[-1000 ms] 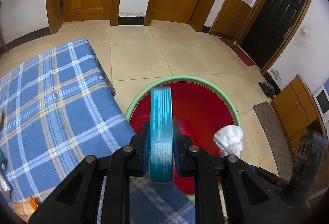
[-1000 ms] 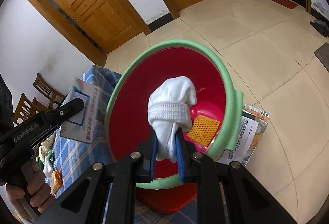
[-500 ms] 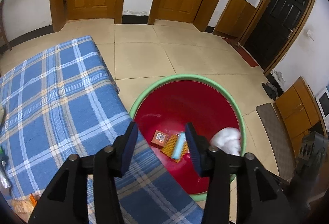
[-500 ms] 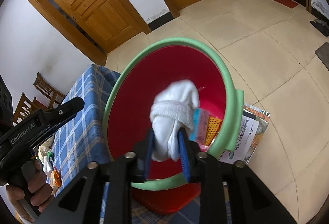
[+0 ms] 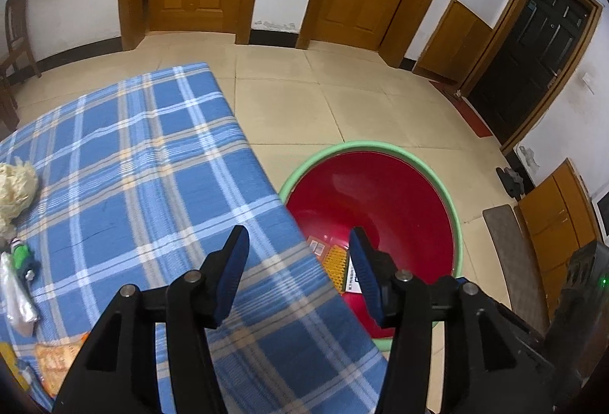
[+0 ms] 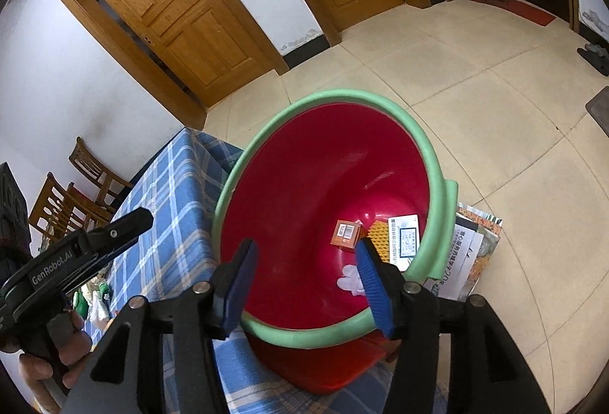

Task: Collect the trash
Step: 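Move both tools back over the table toward the remaining items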

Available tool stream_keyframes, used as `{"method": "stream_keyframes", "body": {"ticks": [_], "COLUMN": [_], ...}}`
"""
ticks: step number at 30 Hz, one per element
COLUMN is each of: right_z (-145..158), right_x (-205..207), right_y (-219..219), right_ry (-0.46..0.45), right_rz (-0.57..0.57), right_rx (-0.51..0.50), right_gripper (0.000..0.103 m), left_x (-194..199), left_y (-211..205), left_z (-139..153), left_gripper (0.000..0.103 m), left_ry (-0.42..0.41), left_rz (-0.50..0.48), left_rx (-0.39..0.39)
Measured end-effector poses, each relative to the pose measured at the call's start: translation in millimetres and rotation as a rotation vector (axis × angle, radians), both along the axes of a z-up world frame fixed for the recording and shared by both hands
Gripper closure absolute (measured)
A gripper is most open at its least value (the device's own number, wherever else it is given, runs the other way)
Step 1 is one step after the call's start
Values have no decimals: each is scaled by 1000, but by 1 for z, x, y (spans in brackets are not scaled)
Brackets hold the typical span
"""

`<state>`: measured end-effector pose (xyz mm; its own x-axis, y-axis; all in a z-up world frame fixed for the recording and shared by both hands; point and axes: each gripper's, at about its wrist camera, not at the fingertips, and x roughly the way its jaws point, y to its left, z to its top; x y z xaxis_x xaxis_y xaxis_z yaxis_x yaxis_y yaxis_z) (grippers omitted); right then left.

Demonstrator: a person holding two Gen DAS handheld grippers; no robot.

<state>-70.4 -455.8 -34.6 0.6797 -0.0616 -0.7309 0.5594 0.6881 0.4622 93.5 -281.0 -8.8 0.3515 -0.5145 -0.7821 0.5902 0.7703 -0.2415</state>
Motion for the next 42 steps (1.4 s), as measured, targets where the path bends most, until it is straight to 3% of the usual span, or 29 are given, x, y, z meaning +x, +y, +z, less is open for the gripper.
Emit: {"method": "stream_keyframes", "body": {"ticks": [5,10,26,42], "right_z": [10,19,41,36], "right_x": [0,1,14,30], "right_y": [9,20,76,131], "right_ry": [-18,-32,-56,-17], "right_rz": [21,41,182,313], "right_rx": [-7,-18,-47,-54], "right_gripper": [36,32,30,29], "left_x": [-3,-5,-9,-15], "left_y": [20,48,162,264], "left_z": [10,19,28,12], "left_gripper": [40,39,39,38], "left_ry": [-9,-24,-46,-19], "left_rz": [42,89,307,525], "left_rx": [-7,-7,19,72]}}
